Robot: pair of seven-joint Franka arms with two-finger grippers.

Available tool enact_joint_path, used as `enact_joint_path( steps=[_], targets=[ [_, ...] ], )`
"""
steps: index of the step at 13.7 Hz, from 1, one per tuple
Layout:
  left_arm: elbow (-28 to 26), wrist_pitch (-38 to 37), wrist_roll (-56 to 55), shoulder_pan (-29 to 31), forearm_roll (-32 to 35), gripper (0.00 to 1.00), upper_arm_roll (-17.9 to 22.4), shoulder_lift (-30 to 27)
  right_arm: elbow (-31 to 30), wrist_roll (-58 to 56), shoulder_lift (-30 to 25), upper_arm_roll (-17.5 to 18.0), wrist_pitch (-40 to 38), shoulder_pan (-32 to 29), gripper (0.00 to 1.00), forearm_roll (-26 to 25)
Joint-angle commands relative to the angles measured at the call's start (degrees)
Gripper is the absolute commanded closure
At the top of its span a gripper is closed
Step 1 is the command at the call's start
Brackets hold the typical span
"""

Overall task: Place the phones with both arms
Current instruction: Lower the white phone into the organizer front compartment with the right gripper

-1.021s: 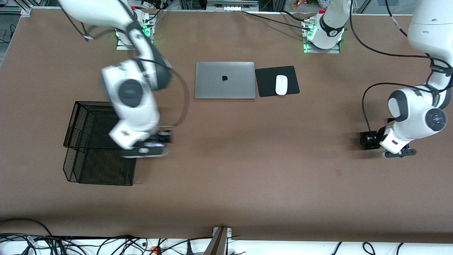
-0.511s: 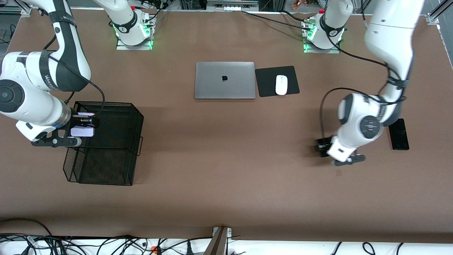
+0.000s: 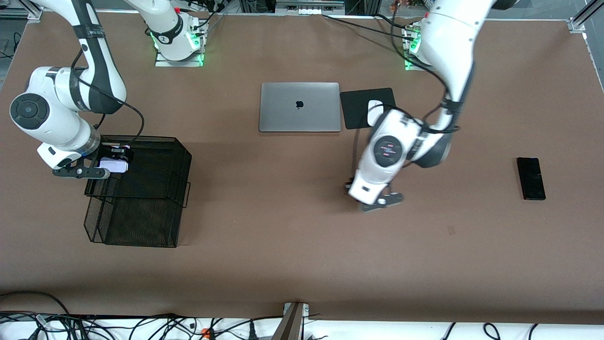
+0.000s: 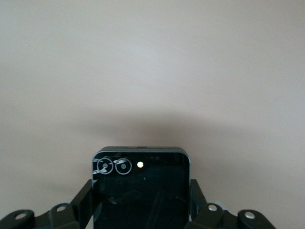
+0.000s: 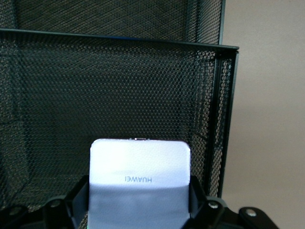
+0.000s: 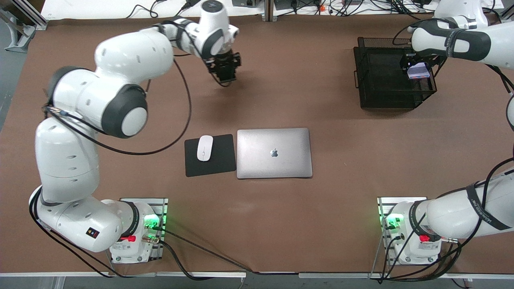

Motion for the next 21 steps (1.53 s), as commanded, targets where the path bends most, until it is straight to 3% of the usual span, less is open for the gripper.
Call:
enact_joint_path(
  steps=[1,8,9,10,11,12,14,15,16,18,21],
  targets=[
    [13.5,-2.3,-0.5,-5.7,-2.1,1.0,1.2,9.1,-0.9,-0.9,-0.4,-0.8,2.5,0.6,1.0,0.8],
    [29.7,1.7,0.6,-14.2,-1.9,1.0,1.3,22.1,-0.3,-0.9,1.4,-1.0,5.9,0.2,0.82,5.4],
    [29.9,3.6,0.0,-15.3,-1.8,1.0,1.6,22.9,-0.3,-1.0,1.5,-1.0,6.5,0.2,0.74,5.4],
    [29.9,4.5,-1.3,-16.3,-1.8,1.0,1.8,23.2,-0.3,-1.0,1.5,-1.0,6.6,0.2,0.36,5.4],
    [29.9,4.5,-1.9,-16.6,-1.8,1.0,1.9,23.4,-0.2,-0.9,1.5,-1.0,7.0,0.2,0.14,5.4],
    [29.9,4.5,-1.9,-16.9,-1.8,1.0,1.9,23.5,0.1,-0.9,1.5,-1.0,7.0,0.2,0.04,5.4],
    [29.9,4.5,-2.6,-17.2,-1.8,1.0,1.9,23.5,0.4,-0.9,1.5,-1.0,7.0,0.2,0.01,5.4],
    [29.9,4.5,-3.4,-17.3,-1.7,0.36,2.0,23.6,0.7,-0.9,1.4,-1.0,7.0,0.2,0.01,5.4],
    [29.9,4.6,-5.6,-17.9,-1.3,0.0,2.5,23.8,1.2,-0.9,1.4,-1.0,6.8,0.2,0.01,5.4],
    [29.9,4.6,-7.4,-19.0,-1.4,0.0,4.3,23.7,3.8,-1.3,1.4,-1.0,5.7,0.3,0.01,5.4],
    [30.5,1.1,-8.2,-17.6,-2.1,0.0,4.0,21.4,10.8,-0.9,1.6,-0.9,-3.6,0.9,0.01,5.4]
  ],
)
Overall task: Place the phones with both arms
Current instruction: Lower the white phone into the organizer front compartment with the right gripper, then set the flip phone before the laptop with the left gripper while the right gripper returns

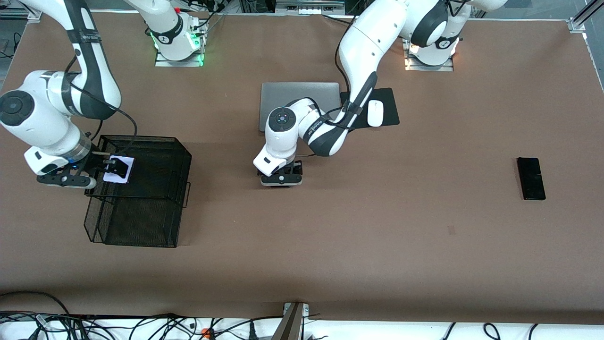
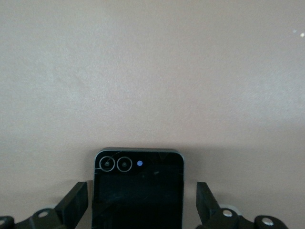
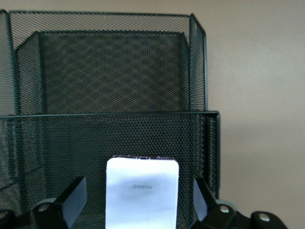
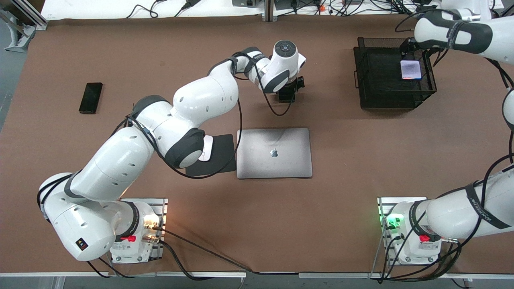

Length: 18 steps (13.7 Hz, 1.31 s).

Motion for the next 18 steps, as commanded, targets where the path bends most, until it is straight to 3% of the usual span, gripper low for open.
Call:
enact_joint_path(
  steps=[1,5,7,10,12,14,18],
  targets=[
    [2.7,-6.4,-1.5,0.8,-1.5,0.0,1.0,-2.2,6.7,-0.8,0.2,0.1,-8.7,0.6,0.01,1.2],
    [2.1,-17.5,1.1,6.0,-4.6,0.0,0.6,-9.8,9.5,-0.6,0.3,0.2,-12.5,1.5,0.01,1.4],
    [-2.0,-25.5,9.2,8.6,-5.8,0.0,0.5,-13.3,11.8,-0.3,0.3,1.6,-15.4,2.0,0.01,1.6],
    [-12.7,-32.8,22.0,15.1,-5.1,0.0,0.7,-18.8,15.8,8.0,0.3,8.7,-21.4,2.0,0.01,1.6],
    [-21.2,-33.3,31.4,19.8,-3.1,0.0,1.1,-23.5,16.3,16.0,0.4,14.2,-21.8,2.4,0.01,1.6],
    [-25.5,-33.2,38.3,25.0,2.0,0.0,1.1,-25.5,16.3,23.3,2.1,17.5,-21.0,5.3,0.01,1.6],
    [-30.1,-30.1,51.1,34.5,13.2,0.0,1.1,-26.3,19.9,40.1,9.9,17.8,-13.7,16.8,0.01,1.5]
  ],
)
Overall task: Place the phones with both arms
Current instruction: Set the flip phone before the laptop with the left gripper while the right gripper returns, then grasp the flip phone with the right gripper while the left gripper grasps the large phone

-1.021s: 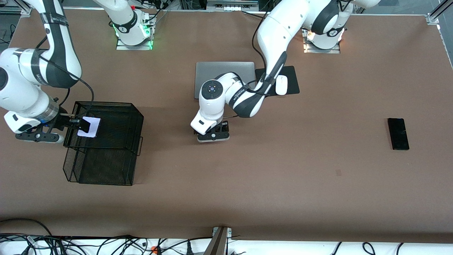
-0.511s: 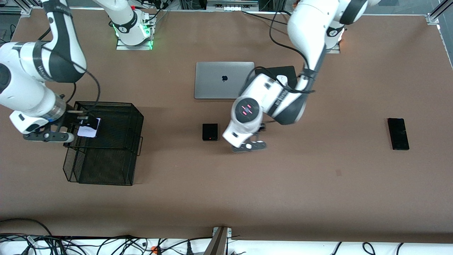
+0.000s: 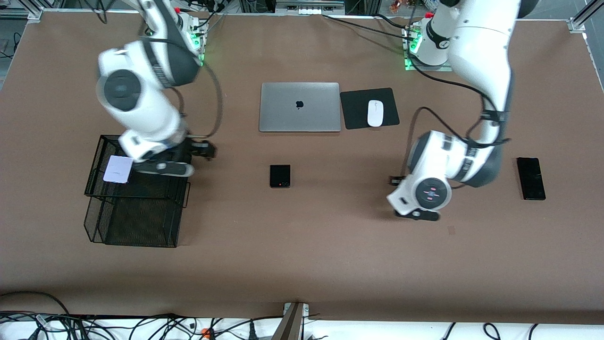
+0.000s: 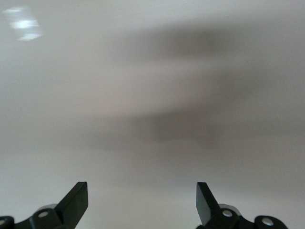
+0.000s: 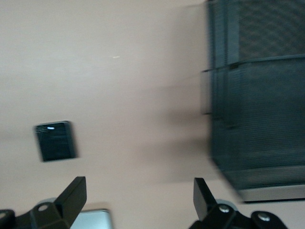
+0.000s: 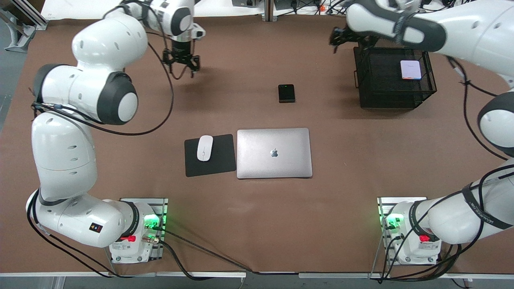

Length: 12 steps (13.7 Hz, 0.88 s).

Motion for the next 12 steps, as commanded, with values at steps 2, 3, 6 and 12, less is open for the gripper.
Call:
enact_joint_path(
  steps=[2,3,6,12],
  targets=[
    [-8.6,6.7,12.4,9.1,7.6,0.0,-0.9,-5.5,9.1,13.0,11.5,-0.4,6.1,9.4,0.01,0.1],
    [-10.5,9.3,16.5,11.7,8.0,0.0,-0.9,-6.9,11.7,15.2,14.5,-0.5,7.3,10.9,0.01,-0.2],
    [-16.7,18.5,24.2,20.0,8.0,0.0,-0.9,-10.4,15.0,16.4,20.7,-0.5,13.3,13.4,0.01,-0.4],
    [-23.9,33.1,28.6,34.0,6.9,0.0,-1.7,-11.4,14.1,15.5,25.5,-0.5,17.8,14.2,0.01,-7.3]
  ],
)
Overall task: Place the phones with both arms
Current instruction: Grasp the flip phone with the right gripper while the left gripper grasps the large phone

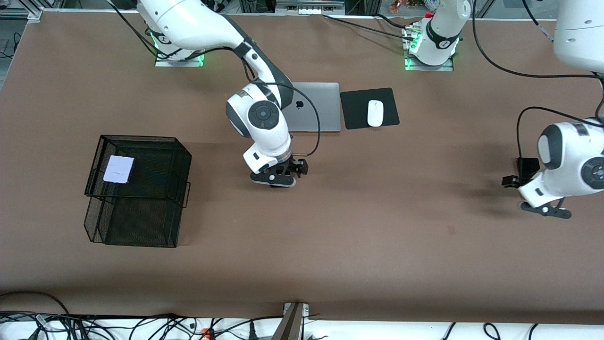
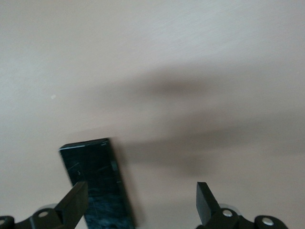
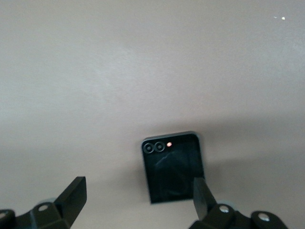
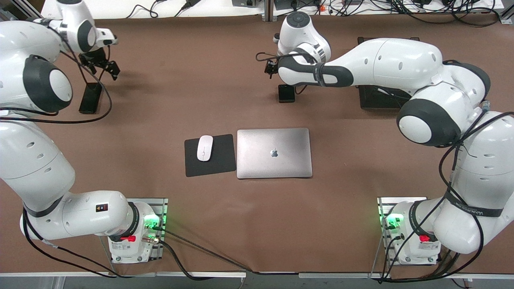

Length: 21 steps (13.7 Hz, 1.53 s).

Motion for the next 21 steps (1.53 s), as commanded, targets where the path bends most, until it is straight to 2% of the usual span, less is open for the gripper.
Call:
enact_joint_path(
  steps=[1,2,5,6,8,13,21],
  targets=[
    [-6.0,6.3,2.7,6.9,0.1,0.0,-2.4,-3.1,0.6,-0.5,1.3,-0.4,-0.1,0.6,0.01,-4.4],
    [-7.6,8.9,2.7,10.3,0.1,0.0,-4.0,-3.4,0.5,-0.6,1.8,-0.4,0.0,0.6,0.01,-5.6],
    [-11.8,16.3,2.1,25.0,-1.1,0.0,-14.9,-2.9,0.0,-0.6,2.8,-0.5,0.0,0.7,0.0,-6.2],
    [-12.5,17.3,1.9,28.4,-1.1,0.0,-17.7,-2.4,-0.5,-0.6,2.9,-0.5,0.0,0.6,0.0,-6.2],
    [-13.1,18.4,0.5,32.0,-2.4,0.0,-20.3,-1.9,-2.0,-0.6,2.8,-0.5,-0.1,0.7,0.0,-6.2],
    [-14.8,23.2,-0.4,32.2,-2.9,0.0,-20.3,-0.2,-3.2,-0.6,3.2,-0.5,-0.1,1.4,0.0,-6.2],
    [-14.5,23.4,0.4,32.9,-2.7,0.0,-20.3,0.4,-3.1,-0.6,4.8,-0.7,2.1,1.6,0.01,-6.2]
  ],
)
